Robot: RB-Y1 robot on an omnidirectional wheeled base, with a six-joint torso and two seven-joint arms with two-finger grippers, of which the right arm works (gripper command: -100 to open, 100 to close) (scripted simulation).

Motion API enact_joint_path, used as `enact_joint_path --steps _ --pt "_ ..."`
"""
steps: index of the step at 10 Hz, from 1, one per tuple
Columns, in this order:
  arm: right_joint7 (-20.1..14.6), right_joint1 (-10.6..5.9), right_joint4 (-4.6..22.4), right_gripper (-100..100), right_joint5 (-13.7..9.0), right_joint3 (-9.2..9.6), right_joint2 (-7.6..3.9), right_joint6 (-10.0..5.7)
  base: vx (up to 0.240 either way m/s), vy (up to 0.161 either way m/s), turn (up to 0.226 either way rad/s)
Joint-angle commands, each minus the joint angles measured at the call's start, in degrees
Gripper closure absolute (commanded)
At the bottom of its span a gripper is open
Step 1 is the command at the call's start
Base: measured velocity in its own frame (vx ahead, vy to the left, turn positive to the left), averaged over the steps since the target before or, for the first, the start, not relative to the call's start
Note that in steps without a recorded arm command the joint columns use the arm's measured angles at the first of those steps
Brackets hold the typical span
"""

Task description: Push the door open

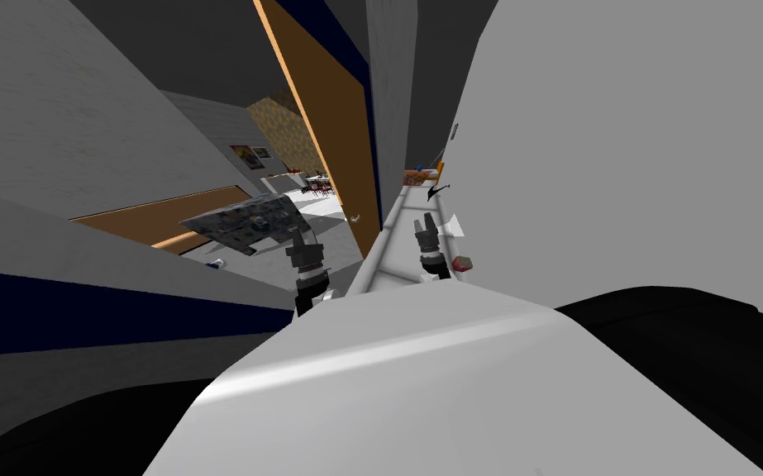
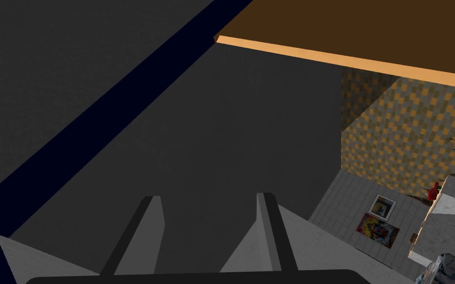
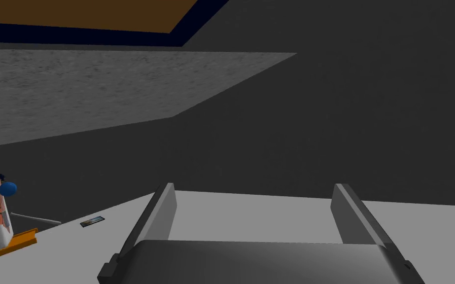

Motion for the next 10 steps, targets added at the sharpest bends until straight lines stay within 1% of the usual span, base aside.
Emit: enact_joint_path --steps 1,2,3,4,5,6,7,8,9,10 --pt "-0.5 -1.20 2.3 -100 -0.2 1.98 -0.54 0.25 0.216 -0.011 0.013" --pt "-0.8 -1.94 4.1 -100 -0.2 3.22 -0.81 0.07 0.188 -0.015 0.013" --pt "-0.9 -2.35 5.1 -100 -0.3 3.90 -0.93 -0.03 0.153 -0.015 0.010" --pt "-1.2 -3.16 7.0 -100 -0.4 5.27 -1.16 -0.22 0.155 -0.013 0.014" --pt "-1.3 -3.57 8.0 -100 -0.4 5.95 -1.28 -0.32 0.137 -0.025 0.010" --pt "-1.6 -4.39 10.0 -100 -0.5 7.32 -1.51 -0.52 0.155 -0.013 0.014" --pt "-1.8 -4.80 11.0 -100 -0.6 8.00 -1.62 -0.62 0.142 -0.006 0.009" --pt "-2.0 -5.67 13.1 -100 -0.7 9.46 -1.80 -0.83 0.134 -0.010 0.010" --pt "-2.2 -6.10 14.1 -100 -0.7 10.18 -1.89 -0.94 0.139 -0.017 0.013" --pt "-2.5 -6.97 16.2 -100 -0.8 11.64 -2.08 -1.15 0.169 -0.007 0.015"
